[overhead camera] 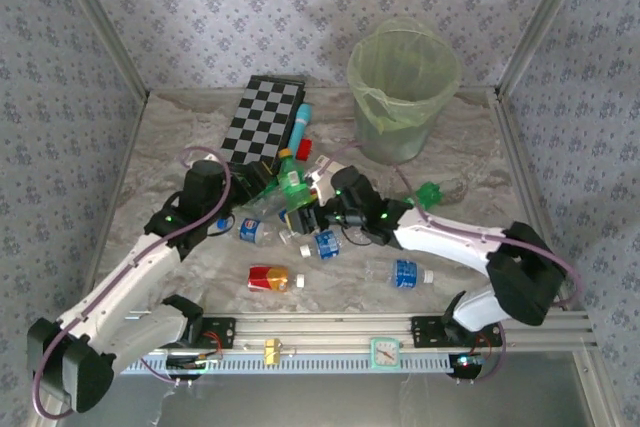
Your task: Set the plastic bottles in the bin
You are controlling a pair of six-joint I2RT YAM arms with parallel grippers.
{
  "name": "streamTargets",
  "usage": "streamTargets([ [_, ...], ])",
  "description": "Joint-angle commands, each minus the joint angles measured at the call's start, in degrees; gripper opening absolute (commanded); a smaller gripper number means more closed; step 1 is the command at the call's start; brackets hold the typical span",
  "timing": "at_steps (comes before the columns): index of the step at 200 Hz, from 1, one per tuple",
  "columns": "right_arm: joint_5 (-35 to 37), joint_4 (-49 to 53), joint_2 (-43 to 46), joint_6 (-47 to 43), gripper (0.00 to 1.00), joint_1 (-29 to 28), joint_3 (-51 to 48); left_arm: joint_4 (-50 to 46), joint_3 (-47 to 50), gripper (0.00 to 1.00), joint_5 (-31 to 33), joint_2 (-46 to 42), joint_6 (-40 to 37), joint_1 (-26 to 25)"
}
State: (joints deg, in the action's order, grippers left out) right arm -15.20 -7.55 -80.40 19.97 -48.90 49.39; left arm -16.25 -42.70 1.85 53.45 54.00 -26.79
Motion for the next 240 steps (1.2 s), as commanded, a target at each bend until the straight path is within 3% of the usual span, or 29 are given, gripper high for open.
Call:
streamTargets([
  [1, 4.1, 6.2, 6.8, -3.4, 0.63, 3.8, -0.8, -3.3, 0.4, 1.0, 0.9, -2.7, -3.2, 2.1],
  [55, 8.6, 17.6, 17.9, -8.6, 0.63, 17.0, 6.3, -3.3, 5.5, 1.0, -1.1, -3.7, -3.6, 3.1],
  [94, 12.2, 19.0, 18.1, -8.9, 0.63, 25.1, 15.8, -1.3, 8.0, 1.0, -3.5, -2.3, -1.9, 3.1],
  [160, 10.7, 22.9, 0.6, -5.7, 0.63, 37.0, 36.6, -1.4, 9.5, 1.0, -5.5, -2.8, -1.1, 3.1],
  [240, 11.8, 40.9, -21.1, -4.5, 0.65, 37.8, 57.7, -2.4, 10.5, 1.0, -6.2, -5.1, -1.3, 3.0],
])
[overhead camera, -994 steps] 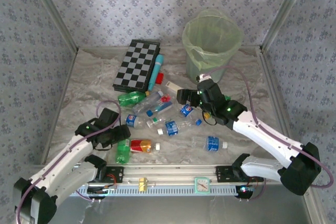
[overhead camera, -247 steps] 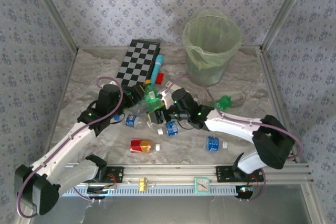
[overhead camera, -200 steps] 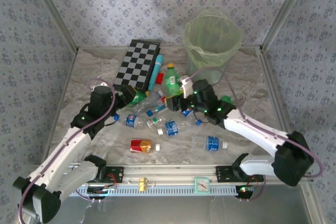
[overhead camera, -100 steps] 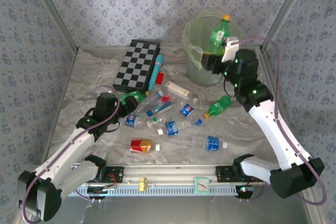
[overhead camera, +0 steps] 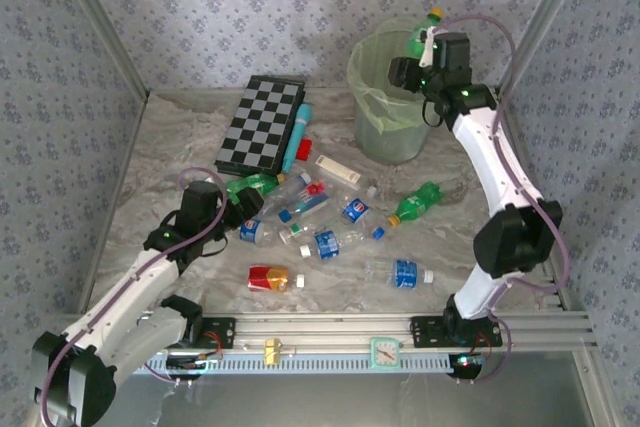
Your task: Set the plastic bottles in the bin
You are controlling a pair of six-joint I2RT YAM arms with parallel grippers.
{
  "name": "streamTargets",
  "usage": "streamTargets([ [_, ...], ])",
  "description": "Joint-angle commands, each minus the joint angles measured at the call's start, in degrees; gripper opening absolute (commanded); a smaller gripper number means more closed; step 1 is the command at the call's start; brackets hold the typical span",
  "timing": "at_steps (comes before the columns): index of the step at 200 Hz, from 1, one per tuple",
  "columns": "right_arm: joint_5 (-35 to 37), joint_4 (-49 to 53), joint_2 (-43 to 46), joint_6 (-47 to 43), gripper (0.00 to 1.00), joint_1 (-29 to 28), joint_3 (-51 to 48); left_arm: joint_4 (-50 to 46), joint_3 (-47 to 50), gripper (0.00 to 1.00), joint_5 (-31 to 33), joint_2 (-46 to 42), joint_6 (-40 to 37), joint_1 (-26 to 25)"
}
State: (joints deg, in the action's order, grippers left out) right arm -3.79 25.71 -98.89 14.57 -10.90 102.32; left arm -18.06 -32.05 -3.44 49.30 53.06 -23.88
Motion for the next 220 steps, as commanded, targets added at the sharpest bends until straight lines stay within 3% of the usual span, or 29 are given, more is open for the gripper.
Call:
streamTargets([
  [1, 0.3, 7.8, -2.7, 0.9, 0.65, -0.3, 4.8, -0.6, -0.2, 1.0, -0.9, -1.0, -0.4, 0.1],
  [79, -1.4, 15.1, -10.8, 1.7, 0.69, -0.7, 12.0, -0.8, -1.1, 1.0, -1.7, 0.3, -0.9, -0.2],
  [137, 0.0, 15.8, -11.1, 1.4, 0.87, -1.5, 15.6, -1.0, -1.3, 1.0, -2.1, 0.3, -1.3, -0.4],
  [185, 2.0, 14.5, -6.3, 0.6, 0.91, -2.3, 17.7, -0.7, -1.3, 1.0, -2.3, 0.4, -1.6, -0.5],
  [220, 3.8, 9.6, 2.3, -0.1, 0.92, -3.0, 11.0, 0.3, -0.8, 1.0, -2.2, 0.7, -1.7, -0.5],
])
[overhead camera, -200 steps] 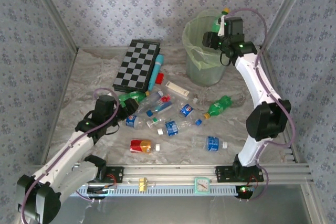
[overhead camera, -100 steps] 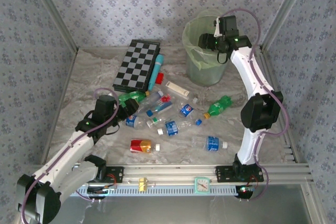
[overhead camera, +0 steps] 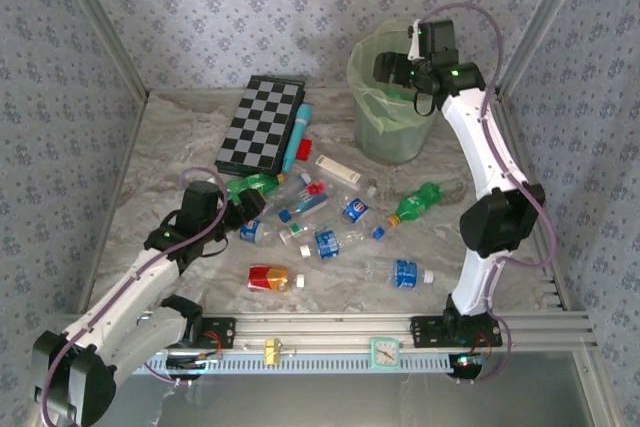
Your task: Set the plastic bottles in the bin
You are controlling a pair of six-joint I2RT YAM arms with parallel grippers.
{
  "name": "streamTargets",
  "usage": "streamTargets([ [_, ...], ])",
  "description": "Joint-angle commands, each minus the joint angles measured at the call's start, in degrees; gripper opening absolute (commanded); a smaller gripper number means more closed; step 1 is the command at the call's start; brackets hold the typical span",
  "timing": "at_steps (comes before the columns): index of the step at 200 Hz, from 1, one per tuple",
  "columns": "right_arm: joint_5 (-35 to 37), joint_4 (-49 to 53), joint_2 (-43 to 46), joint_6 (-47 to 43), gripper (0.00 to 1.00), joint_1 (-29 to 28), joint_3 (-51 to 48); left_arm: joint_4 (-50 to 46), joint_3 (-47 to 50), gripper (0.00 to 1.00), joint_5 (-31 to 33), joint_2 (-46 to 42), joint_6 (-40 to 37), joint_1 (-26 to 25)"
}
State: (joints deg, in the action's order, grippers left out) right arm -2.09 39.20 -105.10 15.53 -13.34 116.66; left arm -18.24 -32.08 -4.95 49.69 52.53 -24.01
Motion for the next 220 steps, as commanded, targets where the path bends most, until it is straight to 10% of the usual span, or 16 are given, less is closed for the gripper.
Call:
streamTargets([
  [1, 2.1, -4.1, 8.9, -1.0, 0.92, -0.6, -3.7, 0.5, -0.8, 1.0, -0.7, 0.4, -1.2, -0.4],
  [140, 9.8, -15.3, 57.2, 14.7, 1.0, -0.5, -66.2, 5.4, -3.1, 1.0, 2.9, 5.9, -4.0, -2.8],
  [220, 11.4, -14.5, 63.6, 26.2, 1.0, 0.6, -83.8, 6.4, -4.4, 1.0, 5.7, 7.7, -6.9, -6.9],
])
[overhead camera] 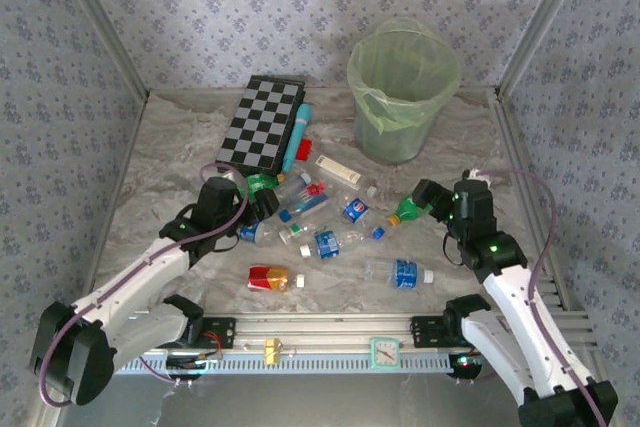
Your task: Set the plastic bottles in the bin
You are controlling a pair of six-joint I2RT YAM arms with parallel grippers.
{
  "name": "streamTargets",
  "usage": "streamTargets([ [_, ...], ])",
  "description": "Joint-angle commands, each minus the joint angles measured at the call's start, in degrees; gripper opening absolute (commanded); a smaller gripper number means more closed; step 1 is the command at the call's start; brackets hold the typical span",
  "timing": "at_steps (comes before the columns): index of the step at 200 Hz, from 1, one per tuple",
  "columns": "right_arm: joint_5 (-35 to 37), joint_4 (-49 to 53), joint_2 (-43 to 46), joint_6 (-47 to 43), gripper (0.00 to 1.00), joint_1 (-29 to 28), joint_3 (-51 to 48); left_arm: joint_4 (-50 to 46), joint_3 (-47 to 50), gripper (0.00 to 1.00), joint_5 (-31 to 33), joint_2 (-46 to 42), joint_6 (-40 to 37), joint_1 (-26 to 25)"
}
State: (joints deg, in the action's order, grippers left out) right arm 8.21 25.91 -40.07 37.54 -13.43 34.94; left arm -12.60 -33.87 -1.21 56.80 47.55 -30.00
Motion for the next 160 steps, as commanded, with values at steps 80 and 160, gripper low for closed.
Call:
streamTargets([
  [80, -0.7, -7.9, -17.2, 2.6, 1.0, 3.5, 0.7, -0.2, -0.1, 1.0, 4.0, -3.8, -1.8, -1.8],
  [160, -4.0, -14.4, -32.7, 3.4, 0.98, 4.0, 4.3, -1.7, 0.0, 1.0, 2.6, -3.3, -1.6, -1.8],
])
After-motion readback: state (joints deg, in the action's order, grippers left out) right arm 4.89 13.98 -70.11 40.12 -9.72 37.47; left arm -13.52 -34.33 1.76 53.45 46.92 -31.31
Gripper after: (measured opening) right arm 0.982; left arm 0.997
